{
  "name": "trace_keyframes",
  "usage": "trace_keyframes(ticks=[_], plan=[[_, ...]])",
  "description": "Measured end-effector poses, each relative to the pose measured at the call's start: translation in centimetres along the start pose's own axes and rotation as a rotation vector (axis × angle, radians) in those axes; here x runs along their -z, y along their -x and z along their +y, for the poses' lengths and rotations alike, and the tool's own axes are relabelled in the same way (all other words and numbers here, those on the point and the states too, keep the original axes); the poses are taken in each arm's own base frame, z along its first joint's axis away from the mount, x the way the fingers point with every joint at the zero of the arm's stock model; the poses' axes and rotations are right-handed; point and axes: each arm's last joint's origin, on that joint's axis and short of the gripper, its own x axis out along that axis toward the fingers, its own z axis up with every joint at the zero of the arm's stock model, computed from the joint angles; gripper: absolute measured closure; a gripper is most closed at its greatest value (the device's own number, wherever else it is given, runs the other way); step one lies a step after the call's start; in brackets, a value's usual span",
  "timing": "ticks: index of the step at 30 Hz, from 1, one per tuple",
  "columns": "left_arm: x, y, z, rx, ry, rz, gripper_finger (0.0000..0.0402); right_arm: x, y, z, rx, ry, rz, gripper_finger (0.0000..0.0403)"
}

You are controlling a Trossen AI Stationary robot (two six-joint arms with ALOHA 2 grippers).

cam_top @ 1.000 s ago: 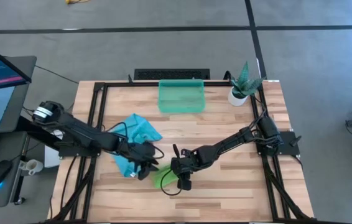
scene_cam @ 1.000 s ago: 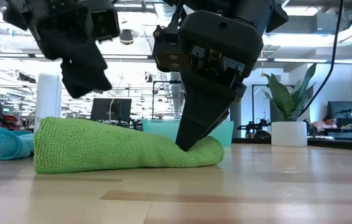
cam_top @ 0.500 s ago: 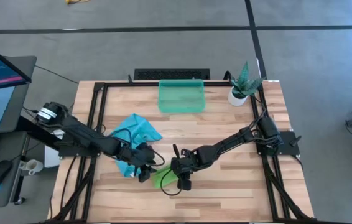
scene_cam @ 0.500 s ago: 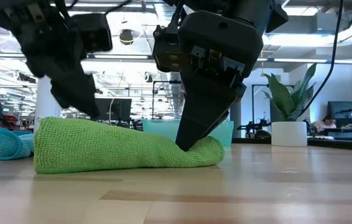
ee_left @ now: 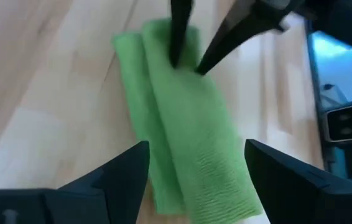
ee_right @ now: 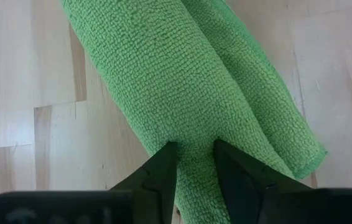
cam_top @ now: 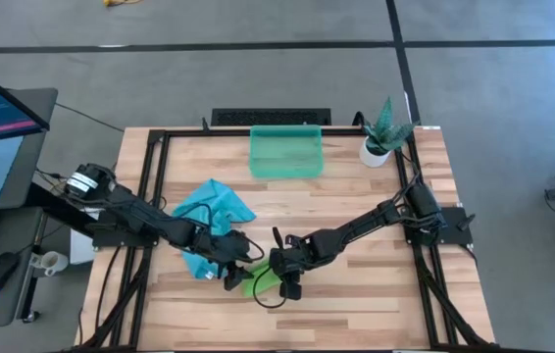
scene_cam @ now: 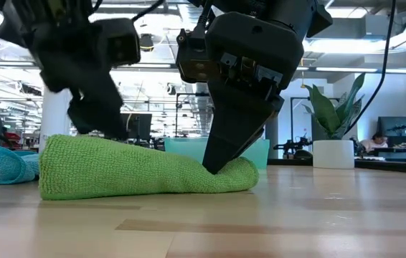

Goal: Roll microfiber towels into tight, uniform cylinder then place into a basket
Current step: Roll the green microfiber cloth

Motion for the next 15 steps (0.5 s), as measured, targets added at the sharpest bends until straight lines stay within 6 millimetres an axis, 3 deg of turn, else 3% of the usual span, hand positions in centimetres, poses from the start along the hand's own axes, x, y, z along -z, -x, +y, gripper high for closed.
trace_keyframes(ticks=[8,15], plan=[[1.6,-2.2,1.1,-0.040,0.060,0.098,0.0145,0.0,0.0,0.0,-0.001,0.000,-0.001,0.0269],[2.1,-3.0,1.4,-0.053,0.075,0.123,0.0145,0.0,0.0,0.0,0.005,0.000,-0.003,0.0269]])
